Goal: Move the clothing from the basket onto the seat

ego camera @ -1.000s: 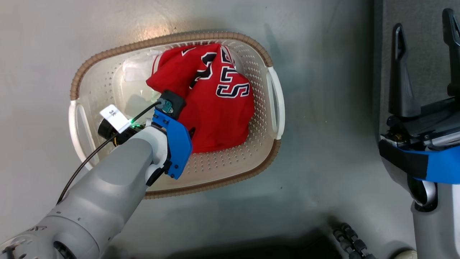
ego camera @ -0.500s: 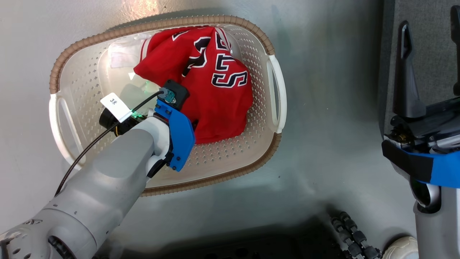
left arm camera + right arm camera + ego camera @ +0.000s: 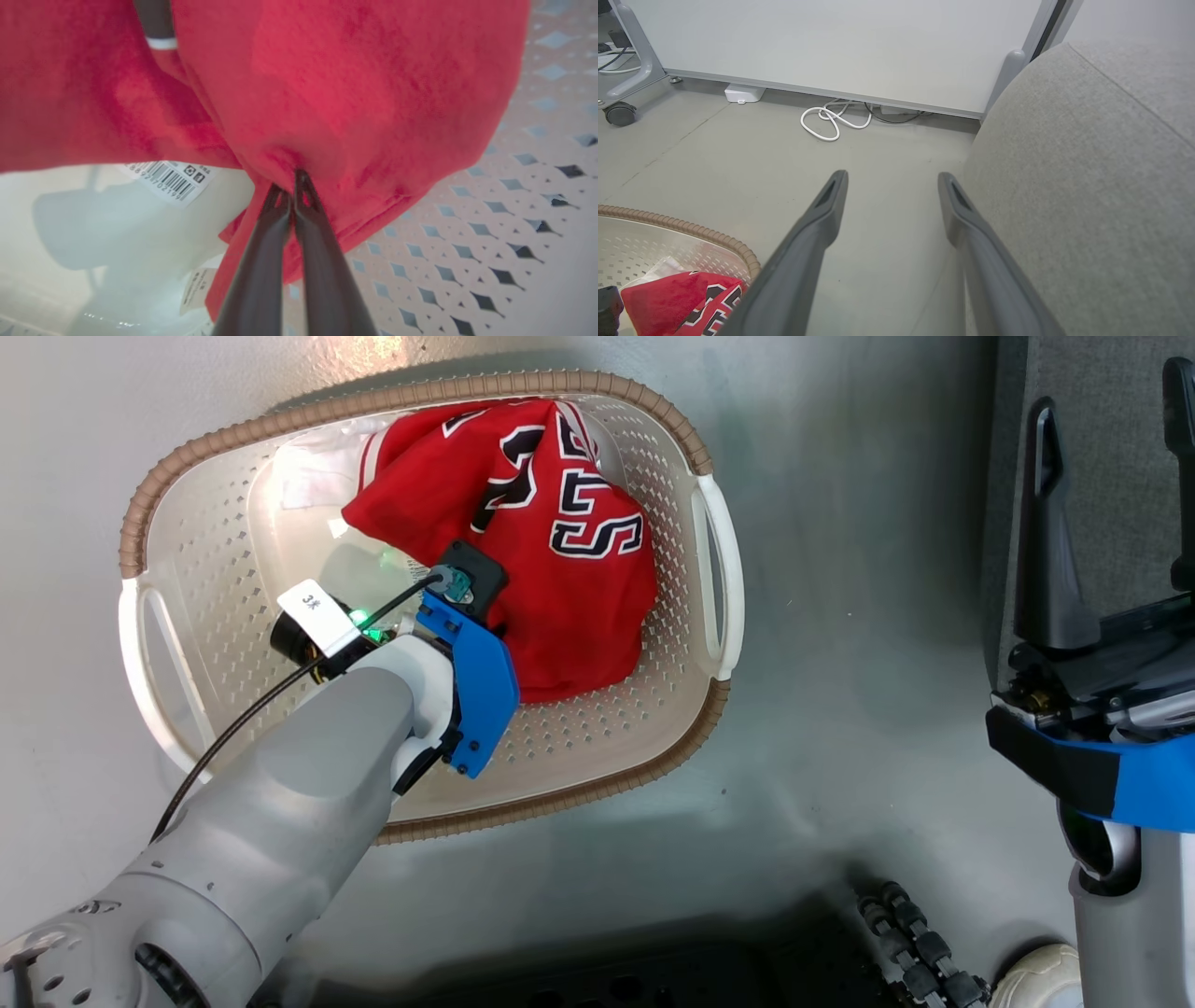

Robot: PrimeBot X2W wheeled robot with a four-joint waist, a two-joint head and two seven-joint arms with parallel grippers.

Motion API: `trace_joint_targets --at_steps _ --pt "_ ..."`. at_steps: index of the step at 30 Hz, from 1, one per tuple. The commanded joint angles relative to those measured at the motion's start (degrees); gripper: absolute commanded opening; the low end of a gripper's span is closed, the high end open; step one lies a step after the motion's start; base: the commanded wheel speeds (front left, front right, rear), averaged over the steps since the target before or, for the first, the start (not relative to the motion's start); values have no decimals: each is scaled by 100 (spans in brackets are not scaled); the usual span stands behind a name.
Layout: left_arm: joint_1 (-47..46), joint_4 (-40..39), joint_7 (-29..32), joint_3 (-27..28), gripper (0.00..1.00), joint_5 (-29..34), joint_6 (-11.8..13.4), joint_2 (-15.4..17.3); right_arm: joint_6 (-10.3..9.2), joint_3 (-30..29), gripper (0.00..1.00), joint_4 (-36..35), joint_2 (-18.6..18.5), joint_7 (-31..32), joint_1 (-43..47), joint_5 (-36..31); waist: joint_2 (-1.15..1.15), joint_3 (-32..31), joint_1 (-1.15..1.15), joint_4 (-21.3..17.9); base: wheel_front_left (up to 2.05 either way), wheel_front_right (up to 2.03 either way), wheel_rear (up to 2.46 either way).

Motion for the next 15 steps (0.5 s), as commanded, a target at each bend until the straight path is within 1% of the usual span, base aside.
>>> trace_joint_targets --at_steps 1,7,12,15 --pt "-127 -9 -55 -10 0 13 -5 -3 1 7 100 5 18 -24 -38 26 0 -6 0 4 0 0 0" --pt "-268 -60 -425 -9 0 -117 -5 -29 2 -13 100 20 30 -23 -209 65 0 -44 0 42 0 0 0" --pt "-337 -68 -938 -5 0 -575 -5 -75 1 0 100 140 43 -24 -279 102 0 -255 0 110 0 0 0" --pt "-315 -75 -1101 -7 0 -636 -5 -81 1 4 100 211 59 -23 -329 119 0 -428 0 130 0 0 0"
